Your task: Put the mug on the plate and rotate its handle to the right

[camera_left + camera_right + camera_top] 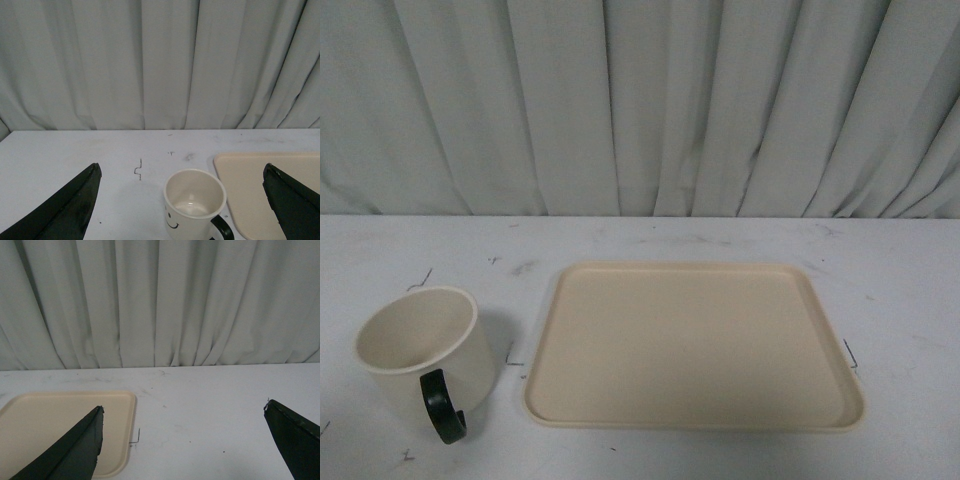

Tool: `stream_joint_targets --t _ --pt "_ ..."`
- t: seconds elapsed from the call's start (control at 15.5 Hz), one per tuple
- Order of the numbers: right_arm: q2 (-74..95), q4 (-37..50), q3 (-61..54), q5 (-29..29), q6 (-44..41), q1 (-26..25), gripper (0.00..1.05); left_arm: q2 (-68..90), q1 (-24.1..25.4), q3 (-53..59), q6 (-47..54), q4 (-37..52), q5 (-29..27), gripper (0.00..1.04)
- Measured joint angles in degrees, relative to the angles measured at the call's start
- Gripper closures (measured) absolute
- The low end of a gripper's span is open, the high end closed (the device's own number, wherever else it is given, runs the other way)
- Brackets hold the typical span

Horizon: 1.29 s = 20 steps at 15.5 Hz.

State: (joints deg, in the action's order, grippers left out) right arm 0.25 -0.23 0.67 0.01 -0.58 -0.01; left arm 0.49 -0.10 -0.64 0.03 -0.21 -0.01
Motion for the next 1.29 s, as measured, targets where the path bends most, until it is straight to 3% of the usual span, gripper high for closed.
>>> stream_joint_targets --t 0.13,0.19,0.32,0.58,0.77,0.9,1.29 --pt "0.00 0.00 0.00 0.00 0.00 0.00 0.06 0.17 0.00 0.00 -0.04 0.28 0.09 0.07" --pt "0.00 0.00 0.00 0.00 0.00 0.00 0.06 4.52 0.74 -0.52 0.02 4.48 1.29 0.07" --pt "0.00 0.00 0.00 -0.02 -0.02 0.00 0.06 21.66 -1.03 -4.26 2.73 12.76 0.44 0.07" --pt "0.00 0.00 0.00 0.00 0.00 0.00 0.06 55.12 -3.54 -16.83 7.50 19.85 -0.76 0.07" --pt "0.00 0.00 0.00 0.00 0.00 0.00 0.06 76.96 -2.21 -28.00 7.04 14.60 5.11 0.07" --pt "0.00 -0.02 0.00 0.00 0.00 0.00 0.06 89.81 0.94 -36.57 6.32 10.95 6.03 0.07" --pt "0.00 0.00 0.00 0.00 0.00 0.00 0.06 100.74 4.70 -42.56 7.98 9.33 5.05 0.07"
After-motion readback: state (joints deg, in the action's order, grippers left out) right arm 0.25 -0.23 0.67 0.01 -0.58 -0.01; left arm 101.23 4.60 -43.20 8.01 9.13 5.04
